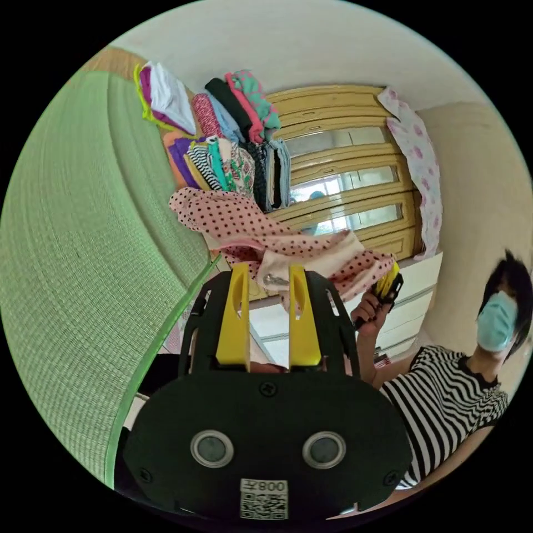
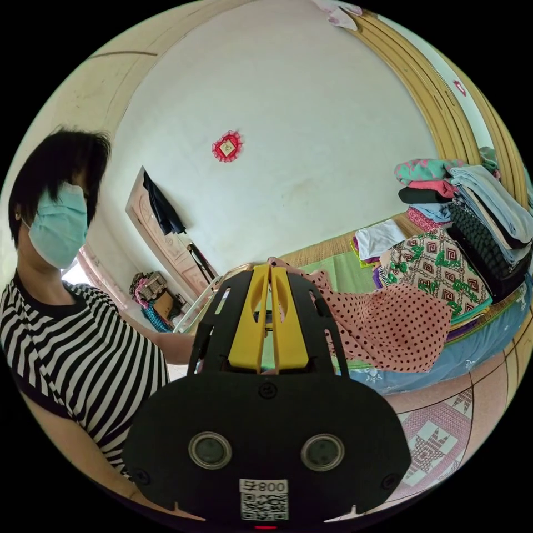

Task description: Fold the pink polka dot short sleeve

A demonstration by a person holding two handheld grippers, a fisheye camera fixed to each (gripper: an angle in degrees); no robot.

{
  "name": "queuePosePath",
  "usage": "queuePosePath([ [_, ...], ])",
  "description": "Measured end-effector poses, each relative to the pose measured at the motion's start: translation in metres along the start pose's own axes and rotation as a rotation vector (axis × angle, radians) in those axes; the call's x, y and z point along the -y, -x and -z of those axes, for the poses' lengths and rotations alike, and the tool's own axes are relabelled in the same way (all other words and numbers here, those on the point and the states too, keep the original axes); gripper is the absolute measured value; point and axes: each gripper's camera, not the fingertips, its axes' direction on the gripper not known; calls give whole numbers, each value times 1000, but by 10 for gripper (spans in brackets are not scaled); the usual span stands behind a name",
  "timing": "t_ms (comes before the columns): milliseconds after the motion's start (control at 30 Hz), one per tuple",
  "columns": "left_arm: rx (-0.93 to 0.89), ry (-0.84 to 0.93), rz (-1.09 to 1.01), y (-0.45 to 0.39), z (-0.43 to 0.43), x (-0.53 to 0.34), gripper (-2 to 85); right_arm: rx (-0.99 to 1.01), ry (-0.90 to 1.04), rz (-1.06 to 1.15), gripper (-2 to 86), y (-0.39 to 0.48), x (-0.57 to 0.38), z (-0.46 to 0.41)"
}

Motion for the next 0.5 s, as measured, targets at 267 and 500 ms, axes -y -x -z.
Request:
queuePosePath([
  [267, -25, 46, 299, 58, -8, 6, 123, 25, -12, -31, 1, -14, 18, 20],
  [500, -33, 70, 400, 60, -3, -16, 125, 65, -16, -40, 1, -24, 36, 25],
])
